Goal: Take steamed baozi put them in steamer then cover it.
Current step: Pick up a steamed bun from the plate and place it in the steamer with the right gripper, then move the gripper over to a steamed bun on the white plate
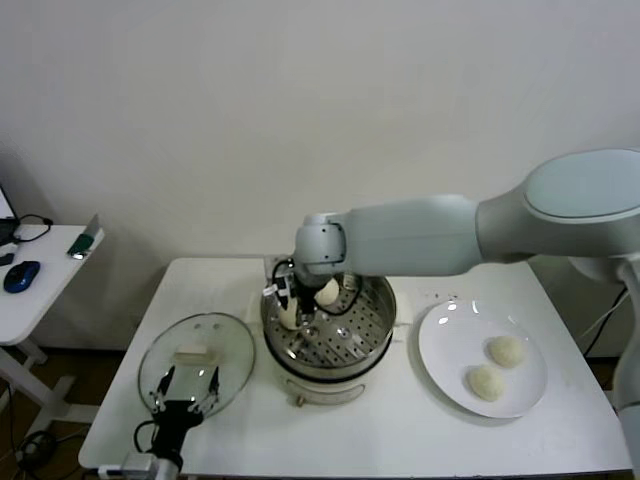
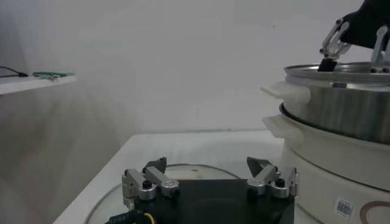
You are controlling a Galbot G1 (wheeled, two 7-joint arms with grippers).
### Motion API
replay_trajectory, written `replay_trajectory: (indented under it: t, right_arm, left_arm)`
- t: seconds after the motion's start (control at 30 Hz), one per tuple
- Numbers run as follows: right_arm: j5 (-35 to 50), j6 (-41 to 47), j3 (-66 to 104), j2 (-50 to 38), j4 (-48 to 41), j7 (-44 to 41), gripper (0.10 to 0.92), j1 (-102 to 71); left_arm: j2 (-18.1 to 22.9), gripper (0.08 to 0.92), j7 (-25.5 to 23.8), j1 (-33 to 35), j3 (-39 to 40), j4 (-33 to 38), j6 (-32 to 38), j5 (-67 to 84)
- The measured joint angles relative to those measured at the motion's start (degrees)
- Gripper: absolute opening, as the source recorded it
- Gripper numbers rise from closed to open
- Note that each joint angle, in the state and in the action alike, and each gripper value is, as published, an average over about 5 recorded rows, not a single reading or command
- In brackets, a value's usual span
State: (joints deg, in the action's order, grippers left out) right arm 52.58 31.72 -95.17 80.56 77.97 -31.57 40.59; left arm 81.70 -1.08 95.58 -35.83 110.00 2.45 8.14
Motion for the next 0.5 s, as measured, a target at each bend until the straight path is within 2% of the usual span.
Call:
replay_trajectory:
  t: [0.17, 0.5]
  right_arm:
    - [-0.90, -0.67, -0.04, -0.49, 0.14, -0.44, 0.805, 0.57]
    - [-2.18, -5.69, -3.05, -7.93, 4.32, -6.99, 0.823, 8.98]
  left_arm:
    - [0.10, 0.823, 0.00, 0.02, -0.01, 0.20, -0.04, -0.07]
    - [0.30, 0.823, -0.09, 0.04, -0.02, 0.75, -0.40, -0.63]
